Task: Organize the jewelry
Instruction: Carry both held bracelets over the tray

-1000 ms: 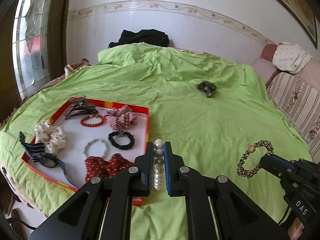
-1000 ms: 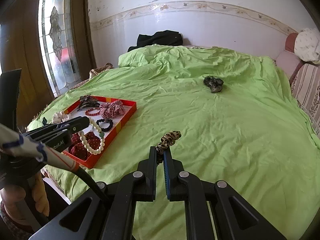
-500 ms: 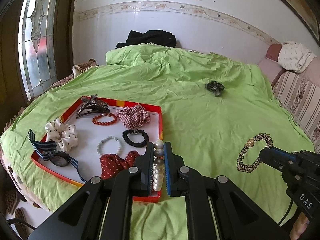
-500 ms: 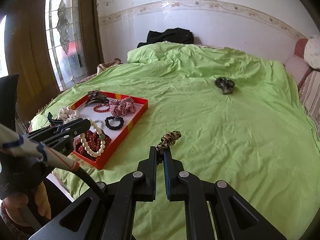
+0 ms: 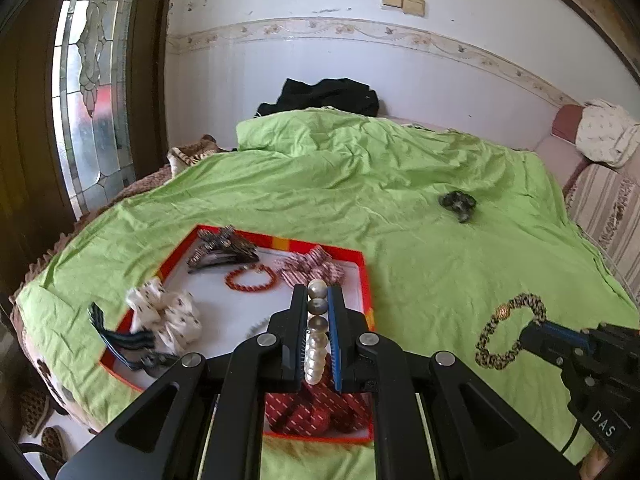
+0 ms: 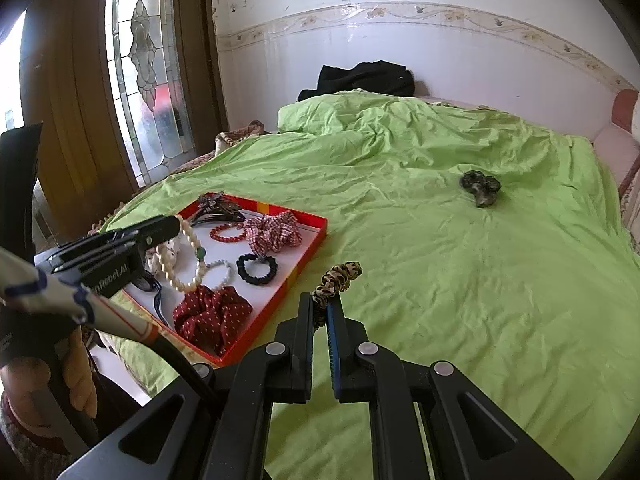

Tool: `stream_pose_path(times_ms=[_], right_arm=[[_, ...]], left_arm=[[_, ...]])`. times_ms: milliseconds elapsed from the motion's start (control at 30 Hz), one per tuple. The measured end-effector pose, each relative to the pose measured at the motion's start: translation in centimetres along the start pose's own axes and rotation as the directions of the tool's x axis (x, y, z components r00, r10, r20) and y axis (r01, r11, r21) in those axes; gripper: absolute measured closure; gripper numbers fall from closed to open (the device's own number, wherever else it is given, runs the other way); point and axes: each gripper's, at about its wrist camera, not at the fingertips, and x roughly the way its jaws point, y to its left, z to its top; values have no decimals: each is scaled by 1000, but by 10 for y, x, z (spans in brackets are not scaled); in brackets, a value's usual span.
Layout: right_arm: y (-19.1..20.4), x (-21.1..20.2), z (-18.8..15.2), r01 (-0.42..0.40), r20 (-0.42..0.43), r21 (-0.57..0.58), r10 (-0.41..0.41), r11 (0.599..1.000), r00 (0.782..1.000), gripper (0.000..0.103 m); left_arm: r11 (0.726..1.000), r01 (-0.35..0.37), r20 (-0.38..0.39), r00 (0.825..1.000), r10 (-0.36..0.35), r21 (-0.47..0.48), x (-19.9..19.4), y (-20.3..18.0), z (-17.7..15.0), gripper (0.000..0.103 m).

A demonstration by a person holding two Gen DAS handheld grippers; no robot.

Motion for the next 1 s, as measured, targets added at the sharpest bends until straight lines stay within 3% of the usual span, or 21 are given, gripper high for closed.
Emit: stream_pose_path(times_ms=[533,800,1000], right_arm=[[12,34,36,-102,-1,54,102,993,995,95],[19,49,46,-111,-19,45,112,993,994,95],[21,57,52,-109,-31,25,110,994,993,95]], left_arm=[[998,-64,-52,997,64,-8,62,46,37,93],[997,-66,-34,997,65,-26,80,52,60,93],[995,-91,-40,995,89,-43,91,60,55,94]])
